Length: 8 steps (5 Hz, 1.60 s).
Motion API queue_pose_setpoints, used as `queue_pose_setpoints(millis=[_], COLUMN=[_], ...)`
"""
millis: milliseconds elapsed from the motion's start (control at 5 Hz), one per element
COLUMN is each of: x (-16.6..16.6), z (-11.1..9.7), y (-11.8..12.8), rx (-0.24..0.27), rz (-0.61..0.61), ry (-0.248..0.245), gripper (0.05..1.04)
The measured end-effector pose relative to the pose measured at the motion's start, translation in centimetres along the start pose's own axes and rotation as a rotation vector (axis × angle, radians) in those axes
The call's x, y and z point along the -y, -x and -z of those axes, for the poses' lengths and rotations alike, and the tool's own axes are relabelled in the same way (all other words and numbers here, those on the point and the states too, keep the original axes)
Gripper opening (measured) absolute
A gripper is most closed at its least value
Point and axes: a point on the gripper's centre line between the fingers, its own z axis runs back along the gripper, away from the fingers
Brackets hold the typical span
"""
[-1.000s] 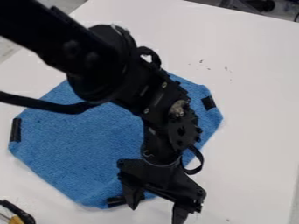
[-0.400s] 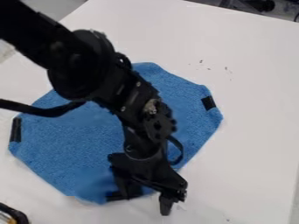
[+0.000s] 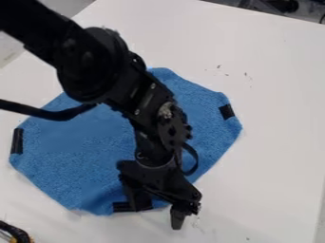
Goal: Fold the cloth from the bottom right to the center
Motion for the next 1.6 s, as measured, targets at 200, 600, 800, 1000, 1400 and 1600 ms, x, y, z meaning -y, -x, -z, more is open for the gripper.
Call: queue_pose_setpoints(millis=[200, 600, 800, 1000, 1400, 1600], x=[-0.4, 0.2, 0.2, 0.0, 0.3, 0.6], z=[0.4, 1.4, 1.6, 1.7, 1.6, 0.5], y=[-0.5, -2.9, -3.5, -3.5, -2.8, -1.2], rx=[0.002, -0.011, -0.021, -0.029, -0.072, -0.224], rz=[-0.019, -0.036, -0.055, -0.079, -0.100, -0.072], ry=[-0.034, -0.018, -0.011, -0.004, -0.018, -0.050], gripper=[1.001, 0.953, 0.722, 0.476, 0.122, 0.063])
